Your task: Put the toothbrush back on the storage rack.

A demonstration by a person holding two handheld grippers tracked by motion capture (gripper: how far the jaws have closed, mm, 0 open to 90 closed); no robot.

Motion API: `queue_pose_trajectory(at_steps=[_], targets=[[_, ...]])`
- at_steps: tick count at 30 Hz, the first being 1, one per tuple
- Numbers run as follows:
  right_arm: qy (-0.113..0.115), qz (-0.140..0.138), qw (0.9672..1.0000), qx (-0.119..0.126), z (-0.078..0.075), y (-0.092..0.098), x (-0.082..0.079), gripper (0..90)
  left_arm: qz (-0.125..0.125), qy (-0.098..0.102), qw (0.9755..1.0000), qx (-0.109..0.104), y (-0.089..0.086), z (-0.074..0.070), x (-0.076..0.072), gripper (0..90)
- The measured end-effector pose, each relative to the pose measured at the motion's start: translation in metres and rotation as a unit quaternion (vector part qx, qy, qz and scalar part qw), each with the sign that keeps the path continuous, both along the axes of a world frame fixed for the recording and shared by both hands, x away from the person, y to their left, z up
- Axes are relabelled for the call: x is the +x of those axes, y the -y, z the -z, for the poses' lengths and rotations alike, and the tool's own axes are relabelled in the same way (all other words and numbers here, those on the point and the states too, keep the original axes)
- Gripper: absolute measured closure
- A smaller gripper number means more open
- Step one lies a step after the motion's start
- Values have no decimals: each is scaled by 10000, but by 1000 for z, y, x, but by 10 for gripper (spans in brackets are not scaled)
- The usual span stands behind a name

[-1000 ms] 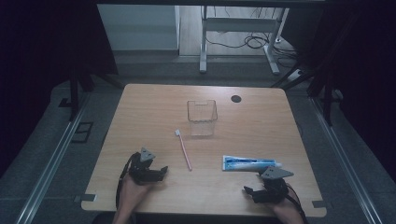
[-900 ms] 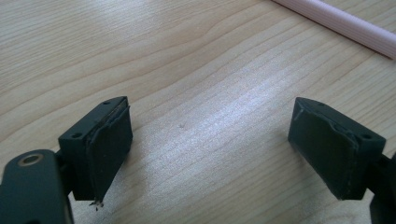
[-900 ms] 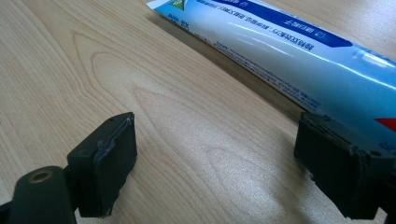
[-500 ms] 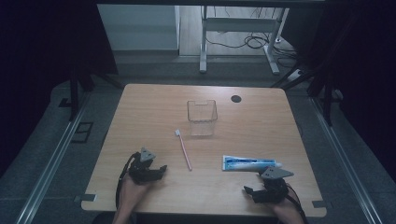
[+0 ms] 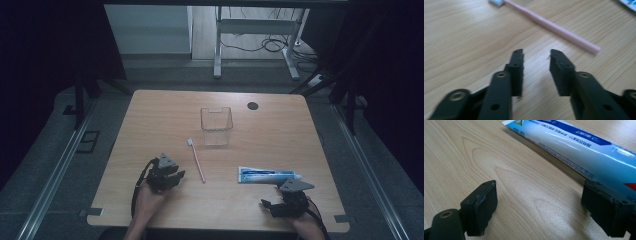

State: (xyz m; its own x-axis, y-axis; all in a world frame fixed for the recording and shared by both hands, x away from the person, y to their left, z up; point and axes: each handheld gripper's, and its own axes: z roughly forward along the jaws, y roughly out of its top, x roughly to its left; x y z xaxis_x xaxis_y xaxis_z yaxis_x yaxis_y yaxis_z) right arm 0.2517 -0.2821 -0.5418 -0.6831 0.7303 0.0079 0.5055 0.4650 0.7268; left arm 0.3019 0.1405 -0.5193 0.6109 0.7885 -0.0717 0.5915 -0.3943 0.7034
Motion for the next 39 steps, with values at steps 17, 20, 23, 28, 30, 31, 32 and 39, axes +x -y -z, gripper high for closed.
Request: queue_pose_trajectory(at_steps=[17,20,23,28,30,31,32,39], targets=[[-11,-8,10000,10,0,0,0,134,608,-101,9981,-44,50,-9,24,895],[-10,-12,10000,10,0,0,1,133,678,-141,9976,-21,60,-5,27,895],[-4,-18,10000,6,0,0,1,133,734,-194,9971,5,66,-1,29,894],[-7,-30,10000,10,0,1,1,133,744,-284,9968,88,69,5,29,893],[-7,-33,10000,9,0,1,1,133,728,-320,9968,128,67,6,29,892],[-6,-34,10000,9,0,1,1,133,720,-331,9968,132,65,6,29,891],[-6,-35,10000,9,0,1,1,134,709,-346,9968,132,64,7,29,890],[-5,-35,10000,9,0,1,1,133,587,-402,9973,177,48,8,25,878]])
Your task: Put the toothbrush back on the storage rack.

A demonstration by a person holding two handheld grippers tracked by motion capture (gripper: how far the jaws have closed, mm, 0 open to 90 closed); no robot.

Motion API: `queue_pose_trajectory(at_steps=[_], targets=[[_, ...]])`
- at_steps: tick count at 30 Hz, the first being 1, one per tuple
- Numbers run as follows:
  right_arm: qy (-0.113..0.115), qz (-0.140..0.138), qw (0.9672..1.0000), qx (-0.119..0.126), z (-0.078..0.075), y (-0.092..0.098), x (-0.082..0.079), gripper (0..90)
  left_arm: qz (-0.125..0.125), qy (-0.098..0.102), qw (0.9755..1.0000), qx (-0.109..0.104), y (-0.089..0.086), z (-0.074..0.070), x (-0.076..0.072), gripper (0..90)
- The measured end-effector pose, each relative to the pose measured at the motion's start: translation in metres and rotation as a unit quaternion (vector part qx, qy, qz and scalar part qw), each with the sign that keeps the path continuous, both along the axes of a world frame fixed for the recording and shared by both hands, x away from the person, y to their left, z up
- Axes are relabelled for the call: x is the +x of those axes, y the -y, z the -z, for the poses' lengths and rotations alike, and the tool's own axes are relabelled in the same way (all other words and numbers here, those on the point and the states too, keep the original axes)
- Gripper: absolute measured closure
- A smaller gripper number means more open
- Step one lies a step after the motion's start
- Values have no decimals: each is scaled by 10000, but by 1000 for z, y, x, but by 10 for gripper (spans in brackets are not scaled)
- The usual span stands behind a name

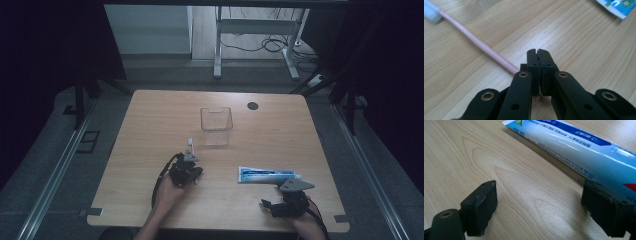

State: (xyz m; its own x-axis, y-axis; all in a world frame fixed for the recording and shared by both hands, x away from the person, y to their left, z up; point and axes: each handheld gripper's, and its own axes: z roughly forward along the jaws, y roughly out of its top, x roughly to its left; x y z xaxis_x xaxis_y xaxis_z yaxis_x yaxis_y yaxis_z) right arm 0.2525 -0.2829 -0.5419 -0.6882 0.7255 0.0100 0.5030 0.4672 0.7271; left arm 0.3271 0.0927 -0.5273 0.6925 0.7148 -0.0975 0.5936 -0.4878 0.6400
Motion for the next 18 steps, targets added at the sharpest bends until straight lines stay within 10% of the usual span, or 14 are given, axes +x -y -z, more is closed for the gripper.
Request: queue_pose_trajectory(at_steps=[18], targets=[[0,-1,10000,-1,0,0,0,134,-454,2,9987,232,-49,1,1,854]])
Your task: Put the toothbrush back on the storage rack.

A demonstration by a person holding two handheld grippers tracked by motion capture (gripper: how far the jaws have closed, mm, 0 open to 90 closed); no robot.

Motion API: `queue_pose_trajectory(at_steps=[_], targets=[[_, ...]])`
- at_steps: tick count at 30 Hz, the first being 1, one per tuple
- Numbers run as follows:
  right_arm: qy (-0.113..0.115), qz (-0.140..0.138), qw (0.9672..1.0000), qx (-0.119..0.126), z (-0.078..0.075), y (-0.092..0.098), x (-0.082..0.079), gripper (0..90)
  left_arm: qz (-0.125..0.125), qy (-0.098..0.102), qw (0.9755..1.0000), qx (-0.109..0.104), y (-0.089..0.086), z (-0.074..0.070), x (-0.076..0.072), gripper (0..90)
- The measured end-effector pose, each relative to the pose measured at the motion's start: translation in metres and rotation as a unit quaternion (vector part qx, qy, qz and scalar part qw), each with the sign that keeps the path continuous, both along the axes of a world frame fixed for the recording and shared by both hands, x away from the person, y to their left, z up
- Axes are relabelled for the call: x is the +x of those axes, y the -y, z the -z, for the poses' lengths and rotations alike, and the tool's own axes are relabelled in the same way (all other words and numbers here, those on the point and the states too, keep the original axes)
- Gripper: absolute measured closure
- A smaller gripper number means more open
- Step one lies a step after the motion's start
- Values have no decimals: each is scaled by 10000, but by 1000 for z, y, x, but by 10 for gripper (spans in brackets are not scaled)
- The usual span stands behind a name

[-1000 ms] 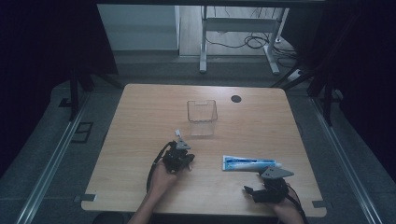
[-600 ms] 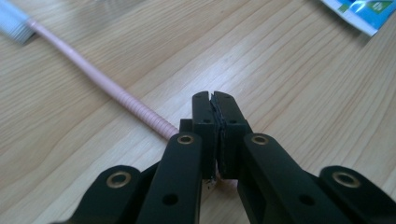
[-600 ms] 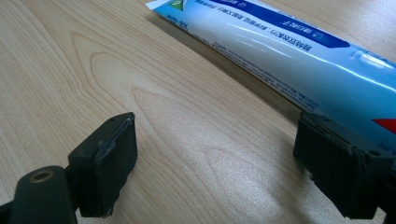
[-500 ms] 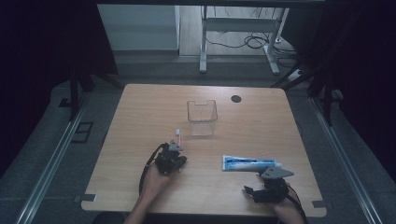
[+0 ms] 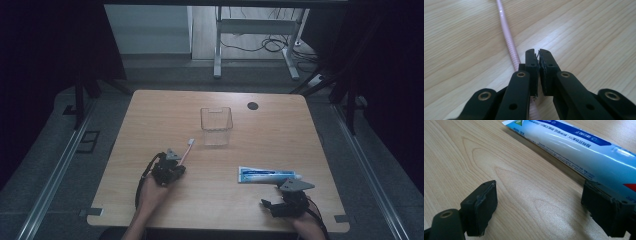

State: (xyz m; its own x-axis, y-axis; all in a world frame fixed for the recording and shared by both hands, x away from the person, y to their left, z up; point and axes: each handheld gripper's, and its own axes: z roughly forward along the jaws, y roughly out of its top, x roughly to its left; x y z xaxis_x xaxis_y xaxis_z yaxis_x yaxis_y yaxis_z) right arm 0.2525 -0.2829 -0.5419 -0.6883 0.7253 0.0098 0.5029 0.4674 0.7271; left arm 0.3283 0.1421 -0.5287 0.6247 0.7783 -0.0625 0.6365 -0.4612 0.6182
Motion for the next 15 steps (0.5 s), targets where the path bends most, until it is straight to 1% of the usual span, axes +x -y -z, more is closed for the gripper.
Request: queue_pose_trajectory(at_steps=[3,6,8,9,11,15], targets=[[0,1,10000,-1,0,0,0,133,-57,-2,10000,22,-7,0,0,856],[1,1,10000,0,0,0,0,133,-67,-76,9999,-62,-12,0,0,862],[1,1,10000,0,0,0,0,133,-32,-129,9998,-134,-15,-2,0,865],[1,0,10000,0,0,0,0,133,-28,-141,9997,-179,-15,-4,0,865],[1,1,10000,1,0,0,0,134,-14,-154,9997,-202,-16,-8,1,864],[1,1,10000,-1,0,0,0,134,-8,-193,9997,-144,-17,-19,5,838]])
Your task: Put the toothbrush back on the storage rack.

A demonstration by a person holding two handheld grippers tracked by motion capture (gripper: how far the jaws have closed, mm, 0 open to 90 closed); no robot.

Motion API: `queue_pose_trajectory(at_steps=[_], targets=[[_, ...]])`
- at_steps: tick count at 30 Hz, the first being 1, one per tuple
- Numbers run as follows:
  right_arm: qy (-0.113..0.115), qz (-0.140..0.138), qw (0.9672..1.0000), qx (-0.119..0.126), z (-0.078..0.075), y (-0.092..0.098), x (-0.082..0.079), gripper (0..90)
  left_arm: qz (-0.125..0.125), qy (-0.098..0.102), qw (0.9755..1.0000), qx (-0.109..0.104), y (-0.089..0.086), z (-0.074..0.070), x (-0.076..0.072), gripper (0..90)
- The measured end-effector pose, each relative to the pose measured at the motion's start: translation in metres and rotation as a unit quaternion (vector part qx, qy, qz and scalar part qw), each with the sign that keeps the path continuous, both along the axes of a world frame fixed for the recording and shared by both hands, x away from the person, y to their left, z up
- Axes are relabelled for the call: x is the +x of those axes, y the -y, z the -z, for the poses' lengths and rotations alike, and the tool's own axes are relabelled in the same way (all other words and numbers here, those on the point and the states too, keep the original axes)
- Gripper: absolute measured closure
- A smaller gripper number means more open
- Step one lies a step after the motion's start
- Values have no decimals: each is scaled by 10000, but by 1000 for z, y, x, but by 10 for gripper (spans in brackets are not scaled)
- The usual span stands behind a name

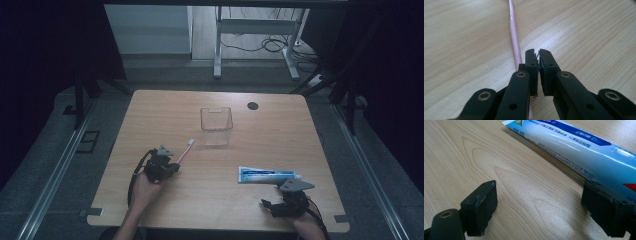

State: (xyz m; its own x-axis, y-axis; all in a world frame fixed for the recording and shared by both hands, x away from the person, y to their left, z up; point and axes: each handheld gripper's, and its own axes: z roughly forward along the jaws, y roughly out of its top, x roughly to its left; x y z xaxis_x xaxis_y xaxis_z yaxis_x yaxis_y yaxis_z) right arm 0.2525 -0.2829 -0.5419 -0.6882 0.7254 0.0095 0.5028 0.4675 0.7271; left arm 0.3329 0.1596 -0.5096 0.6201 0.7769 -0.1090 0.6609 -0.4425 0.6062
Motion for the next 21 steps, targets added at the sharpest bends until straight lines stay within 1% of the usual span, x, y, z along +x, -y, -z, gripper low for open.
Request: queue_pose_trajectory(at_steps=[2,7,8,11,13,16,17,18,21], targets=[[0,0,10000,1,0,0,0,134,15,-55,9999,102,-1,-4,3,812],[0,0,10000,2,0,0,0,134,41,-271,9993,248,-1,-8,14,753],[-1,1,10000,1,0,0,0,134,38,-288,9992,279,-1,-9,17,752],[10,-8,10000,-3,0,0,0,134,28,-424,9985,344,0,-9,24,744],[2,-5,10000,-3,0,0,0,134,34,-543,9978,380,2,-10,29,743],[5,1,10000,-4,0,0,0,134,41,-651,9966,505,4,-11,35,741],[7,2,10000,-1,0,0,0,134,41,-651,9966,505,4,-11,35,741],[-1,4,10000,-6,0,0,0,134,46,-747,9958,526,5,-11,38,741],[3,-3,10000,-9,0,0,0,134,77,-875,9941,632,9,-12,44,735]])
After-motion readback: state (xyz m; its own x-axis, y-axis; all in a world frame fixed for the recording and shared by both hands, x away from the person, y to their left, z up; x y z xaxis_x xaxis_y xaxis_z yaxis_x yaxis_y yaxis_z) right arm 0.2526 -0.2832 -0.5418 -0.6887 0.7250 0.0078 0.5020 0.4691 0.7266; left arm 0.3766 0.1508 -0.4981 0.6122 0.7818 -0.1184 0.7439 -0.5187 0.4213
